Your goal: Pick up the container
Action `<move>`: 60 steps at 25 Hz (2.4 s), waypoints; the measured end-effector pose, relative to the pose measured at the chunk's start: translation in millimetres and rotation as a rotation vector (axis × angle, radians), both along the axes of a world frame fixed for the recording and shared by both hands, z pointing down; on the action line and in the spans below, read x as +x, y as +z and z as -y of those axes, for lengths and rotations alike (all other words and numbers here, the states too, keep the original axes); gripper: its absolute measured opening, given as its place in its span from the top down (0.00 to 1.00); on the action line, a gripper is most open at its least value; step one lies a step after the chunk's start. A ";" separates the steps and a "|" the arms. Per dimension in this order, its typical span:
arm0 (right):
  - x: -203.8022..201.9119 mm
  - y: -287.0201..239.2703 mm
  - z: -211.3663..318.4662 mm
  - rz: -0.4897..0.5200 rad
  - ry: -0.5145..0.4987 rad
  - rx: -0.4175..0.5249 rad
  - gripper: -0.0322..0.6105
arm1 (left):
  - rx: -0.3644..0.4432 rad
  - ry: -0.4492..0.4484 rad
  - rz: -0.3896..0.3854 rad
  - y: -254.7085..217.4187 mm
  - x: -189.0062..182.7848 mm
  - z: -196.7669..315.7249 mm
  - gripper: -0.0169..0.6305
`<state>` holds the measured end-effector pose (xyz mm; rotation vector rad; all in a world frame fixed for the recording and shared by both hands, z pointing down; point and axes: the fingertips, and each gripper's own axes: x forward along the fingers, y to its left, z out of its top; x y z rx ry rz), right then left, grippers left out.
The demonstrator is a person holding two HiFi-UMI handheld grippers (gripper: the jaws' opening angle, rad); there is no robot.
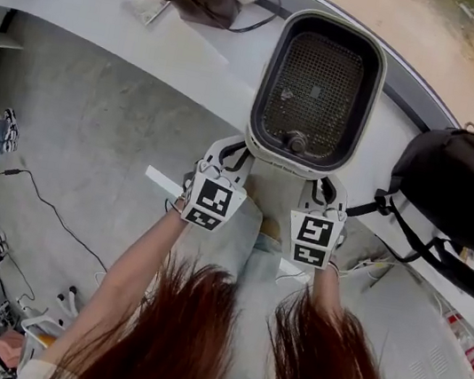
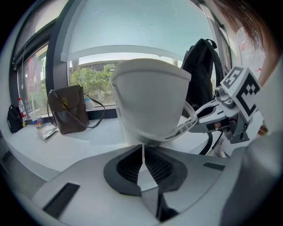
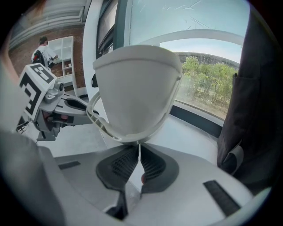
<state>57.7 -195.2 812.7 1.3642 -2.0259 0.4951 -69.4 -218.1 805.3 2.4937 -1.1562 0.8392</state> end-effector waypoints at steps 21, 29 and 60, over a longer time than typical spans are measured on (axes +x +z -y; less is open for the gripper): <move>2.0 -59.3 -13.0 0.003 0.024 -0.035 0.91 | -0.002 -0.040 0.005 -58.8 -9.0 -7.2 0.94; 3.8 -81.0 -17.0 0.008 0.049 -0.036 0.91 | 0.007 -0.080 0.018 -80.1 -12.3 -7.5 0.94; 10.2 -139.5 -4.6 -0.008 0.158 -0.049 0.91 | 0.057 -0.035 0.071 -140.5 -19.8 16.0 0.88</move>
